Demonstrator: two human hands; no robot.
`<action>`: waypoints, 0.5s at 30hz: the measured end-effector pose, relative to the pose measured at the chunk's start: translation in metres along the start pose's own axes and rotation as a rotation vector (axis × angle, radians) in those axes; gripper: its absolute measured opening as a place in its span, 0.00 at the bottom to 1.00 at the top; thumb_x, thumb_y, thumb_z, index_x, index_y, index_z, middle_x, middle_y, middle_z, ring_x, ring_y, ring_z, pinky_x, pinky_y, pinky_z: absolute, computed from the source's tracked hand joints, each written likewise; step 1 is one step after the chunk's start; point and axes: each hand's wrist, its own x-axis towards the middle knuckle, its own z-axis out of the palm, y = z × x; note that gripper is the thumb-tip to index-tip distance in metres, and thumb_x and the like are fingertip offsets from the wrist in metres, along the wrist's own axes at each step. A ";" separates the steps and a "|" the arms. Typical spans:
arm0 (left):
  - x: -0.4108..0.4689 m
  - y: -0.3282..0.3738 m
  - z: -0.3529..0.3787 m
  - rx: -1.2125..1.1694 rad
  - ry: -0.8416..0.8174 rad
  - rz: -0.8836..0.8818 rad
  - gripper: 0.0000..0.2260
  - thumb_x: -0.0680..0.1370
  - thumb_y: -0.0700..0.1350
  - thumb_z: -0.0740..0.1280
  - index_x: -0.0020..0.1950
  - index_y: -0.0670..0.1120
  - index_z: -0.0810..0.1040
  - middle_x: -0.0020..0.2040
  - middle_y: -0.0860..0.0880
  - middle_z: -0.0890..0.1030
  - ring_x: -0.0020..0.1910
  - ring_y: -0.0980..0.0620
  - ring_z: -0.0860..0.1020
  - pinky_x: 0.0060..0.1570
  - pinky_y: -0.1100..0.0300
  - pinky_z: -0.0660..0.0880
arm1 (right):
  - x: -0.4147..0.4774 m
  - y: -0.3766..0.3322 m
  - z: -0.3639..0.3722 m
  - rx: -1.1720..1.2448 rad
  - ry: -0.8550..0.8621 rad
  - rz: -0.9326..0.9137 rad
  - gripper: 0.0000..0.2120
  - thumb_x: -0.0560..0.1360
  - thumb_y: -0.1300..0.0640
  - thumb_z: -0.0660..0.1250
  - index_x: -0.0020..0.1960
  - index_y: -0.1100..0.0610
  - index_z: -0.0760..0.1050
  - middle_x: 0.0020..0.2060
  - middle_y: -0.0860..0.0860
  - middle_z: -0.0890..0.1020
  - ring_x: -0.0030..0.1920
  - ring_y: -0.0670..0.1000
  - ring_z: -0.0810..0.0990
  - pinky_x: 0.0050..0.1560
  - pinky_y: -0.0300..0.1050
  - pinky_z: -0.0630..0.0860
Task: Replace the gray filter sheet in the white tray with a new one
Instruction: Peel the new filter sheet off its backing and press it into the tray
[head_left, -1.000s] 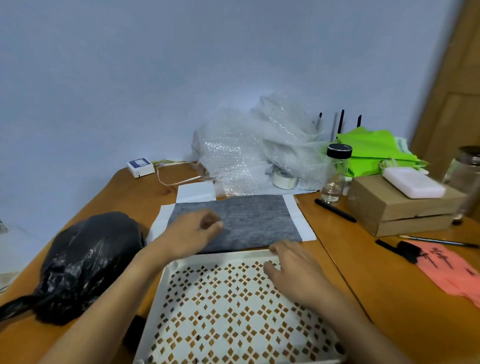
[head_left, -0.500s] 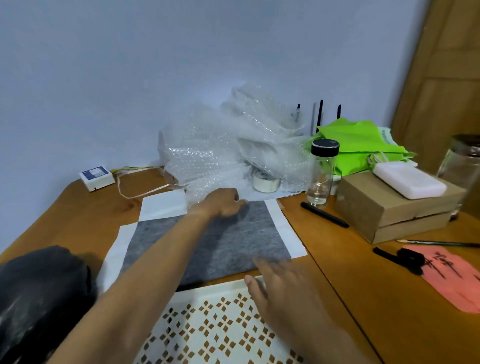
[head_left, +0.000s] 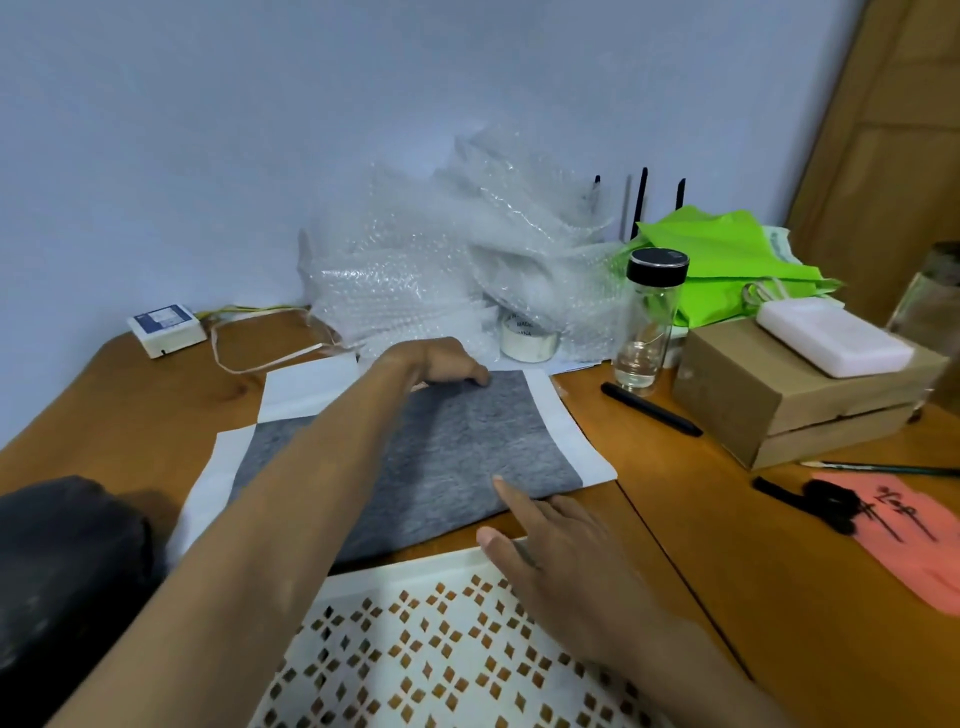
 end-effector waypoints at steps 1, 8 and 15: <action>0.000 -0.003 -0.002 -0.041 -0.018 0.002 0.19 0.70 0.58 0.72 0.51 0.45 0.85 0.52 0.47 0.85 0.52 0.47 0.83 0.62 0.49 0.77 | 0.002 0.000 -0.002 0.030 -0.016 0.007 0.30 0.83 0.36 0.48 0.82 0.42 0.48 0.74 0.44 0.70 0.74 0.47 0.63 0.75 0.47 0.58; -0.004 -0.012 -0.009 -0.330 0.042 0.075 0.15 0.75 0.51 0.73 0.53 0.41 0.85 0.51 0.45 0.87 0.51 0.45 0.85 0.55 0.52 0.80 | 0.028 0.001 -0.007 0.506 0.274 0.132 0.17 0.80 0.40 0.63 0.64 0.47 0.78 0.53 0.41 0.82 0.54 0.39 0.80 0.54 0.39 0.77; -0.017 -0.002 -0.011 -0.608 0.187 0.163 0.06 0.78 0.43 0.70 0.54 0.46 0.84 0.53 0.48 0.83 0.54 0.50 0.80 0.44 0.61 0.74 | 0.044 0.019 -0.011 0.789 0.631 0.283 0.06 0.76 0.61 0.72 0.51 0.53 0.81 0.26 0.42 0.77 0.32 0.47 0.76 0.37 0.52 0.78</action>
